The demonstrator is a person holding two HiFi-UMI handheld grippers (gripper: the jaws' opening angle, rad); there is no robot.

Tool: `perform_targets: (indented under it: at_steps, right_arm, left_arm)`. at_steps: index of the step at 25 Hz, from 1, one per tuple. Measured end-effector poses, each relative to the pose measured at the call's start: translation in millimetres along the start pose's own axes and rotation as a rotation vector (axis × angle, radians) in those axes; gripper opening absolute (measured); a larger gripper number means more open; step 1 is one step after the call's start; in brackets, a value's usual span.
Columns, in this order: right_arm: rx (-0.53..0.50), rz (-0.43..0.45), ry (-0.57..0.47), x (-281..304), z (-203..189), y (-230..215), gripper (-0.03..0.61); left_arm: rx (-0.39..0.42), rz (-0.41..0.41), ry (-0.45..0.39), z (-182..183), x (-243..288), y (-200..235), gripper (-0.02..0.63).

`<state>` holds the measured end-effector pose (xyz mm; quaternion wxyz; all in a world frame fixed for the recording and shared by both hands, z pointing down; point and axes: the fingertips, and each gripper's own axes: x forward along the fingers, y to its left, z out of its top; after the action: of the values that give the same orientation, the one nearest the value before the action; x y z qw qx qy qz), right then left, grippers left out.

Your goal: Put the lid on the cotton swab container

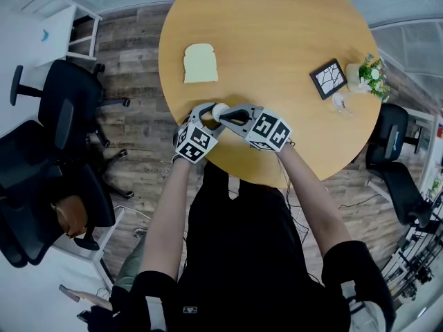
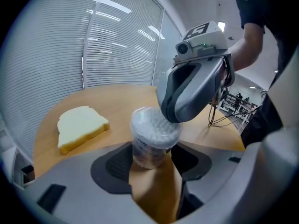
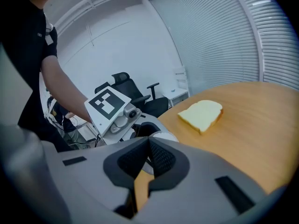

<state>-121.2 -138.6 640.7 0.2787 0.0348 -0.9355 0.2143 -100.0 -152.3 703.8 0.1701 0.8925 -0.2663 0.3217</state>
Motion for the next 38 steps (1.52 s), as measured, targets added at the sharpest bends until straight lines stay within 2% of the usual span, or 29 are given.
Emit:
perform_targets:
  at_steps: [6,9,14,17,20,24,27,29,34,38]
  right_arm:
    - [0.007,-0.017,-0.026,1.0,0.0,1.3,0.005]
    - [-0.002,-0.052,-0.035,1.4,2.6,0.4,0.005]
    - [0.033,-0.108,-0.125,-9.8,12.1,3.5,0.005]
    - [0.049,-0.138,-0.144,-17.5,11.9,6.6,0.005]
    - [0.100,-0.169,-0.172,-26.5,4.6,8.2,0.005]
    - [0.187,-0.210,-0.217,-40.9,-8.9,9.8,0.005]
    - [0.233,-0.225,-0.242,-49.1,-16.6,13.5,0.005]
    - [0.240,-0.232,-0.244,-52.9,-20.2,15.9,0.005]
    - [0.275,-0.257,-0.257,-70.4,-29.7,15.1,0.005]
    - [0.270,-0.283,-0.247,-84.9,-37.5,17.4,0.005]
  left_arm:
    - [-0.001,0.000,0.002,-0.4,0.6,-0.9,0.258]
    - [0.002,0.007,0.002,-0.5,0.2,0.1,0.256]
    - [0.039,0.024,0.012,-1.4,2.9,-2.8,0.258]
    - [0.060,0.016,0.026,-3.8,3.1,-5.0,0.258]
    - [0.015,0.017,0.004,-2.1,2.0,-2.4,0.275]
    - [-0.050,-0.003,-0.041,3.2,-0.3,-0.7,0.333]
    - [-0.037,-0.028,-0.032,2.5,-0.3,-5.0,0.361]
    - [-0.022,-0.035,-0.029,2.9,0.3,-7.1,0.377]
    - [-0.041,-0.021,-0.041,1.5,-1.2,-8.5,0.420]
    - [-0.088,-0.006,-0.040,-8.6,-3.8,-13.3,0.422]
